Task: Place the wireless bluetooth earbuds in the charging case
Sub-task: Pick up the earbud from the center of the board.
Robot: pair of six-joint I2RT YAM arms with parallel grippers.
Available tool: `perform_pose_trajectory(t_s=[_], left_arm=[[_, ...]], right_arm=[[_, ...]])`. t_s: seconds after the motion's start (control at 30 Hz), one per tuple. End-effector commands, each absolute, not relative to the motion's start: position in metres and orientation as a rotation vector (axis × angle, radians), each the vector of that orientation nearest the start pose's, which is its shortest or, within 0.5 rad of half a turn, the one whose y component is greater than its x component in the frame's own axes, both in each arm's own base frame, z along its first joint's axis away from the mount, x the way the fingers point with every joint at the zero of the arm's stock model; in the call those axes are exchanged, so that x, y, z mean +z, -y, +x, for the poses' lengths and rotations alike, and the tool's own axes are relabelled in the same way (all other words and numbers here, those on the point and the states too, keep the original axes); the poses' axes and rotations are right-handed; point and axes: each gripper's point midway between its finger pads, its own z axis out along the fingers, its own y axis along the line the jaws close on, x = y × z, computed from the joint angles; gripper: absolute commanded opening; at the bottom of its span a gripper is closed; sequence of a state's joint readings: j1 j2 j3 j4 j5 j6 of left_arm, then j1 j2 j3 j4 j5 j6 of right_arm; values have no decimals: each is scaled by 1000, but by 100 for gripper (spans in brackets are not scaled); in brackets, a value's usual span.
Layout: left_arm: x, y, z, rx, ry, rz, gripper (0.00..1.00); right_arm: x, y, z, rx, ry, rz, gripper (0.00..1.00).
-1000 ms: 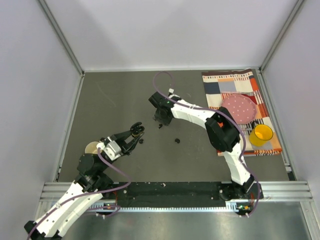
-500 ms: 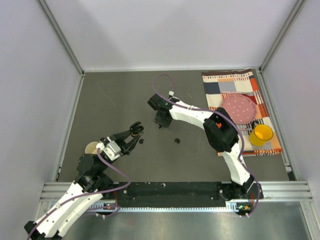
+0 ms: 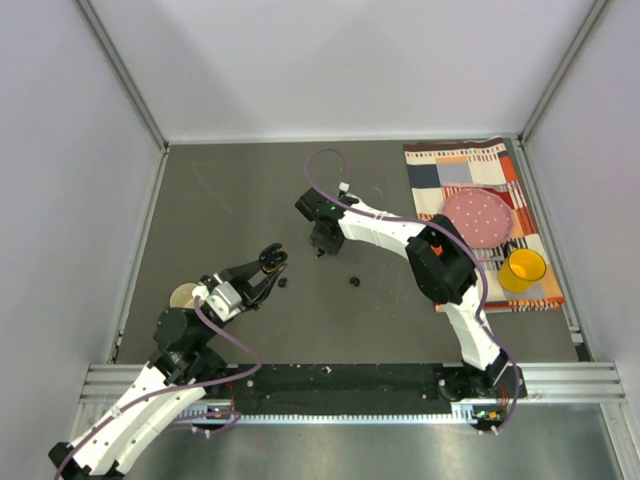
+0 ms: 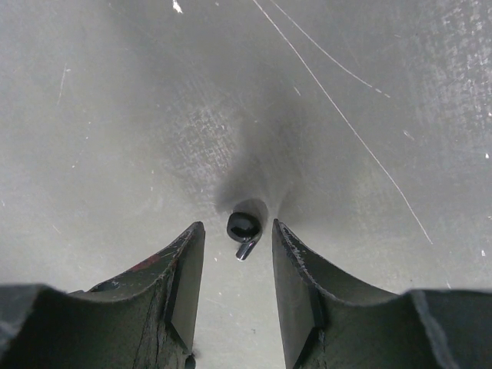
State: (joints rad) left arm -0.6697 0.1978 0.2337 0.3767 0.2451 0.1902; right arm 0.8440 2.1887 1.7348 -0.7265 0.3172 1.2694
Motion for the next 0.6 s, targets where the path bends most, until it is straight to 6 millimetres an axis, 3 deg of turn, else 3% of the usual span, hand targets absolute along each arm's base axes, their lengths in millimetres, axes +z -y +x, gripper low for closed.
perform_pose_trajectory(t_s=[0.0, 0.57], left_arm=[[320, 173, 164, -555, -905, 657, 0], [319, 172, 165, -552, -914, 652, 0]], right_arm=[[28, -370, 345, 227, -2589, 648, 40], [22, -371, 341, 226, -2611, 654, 36]])
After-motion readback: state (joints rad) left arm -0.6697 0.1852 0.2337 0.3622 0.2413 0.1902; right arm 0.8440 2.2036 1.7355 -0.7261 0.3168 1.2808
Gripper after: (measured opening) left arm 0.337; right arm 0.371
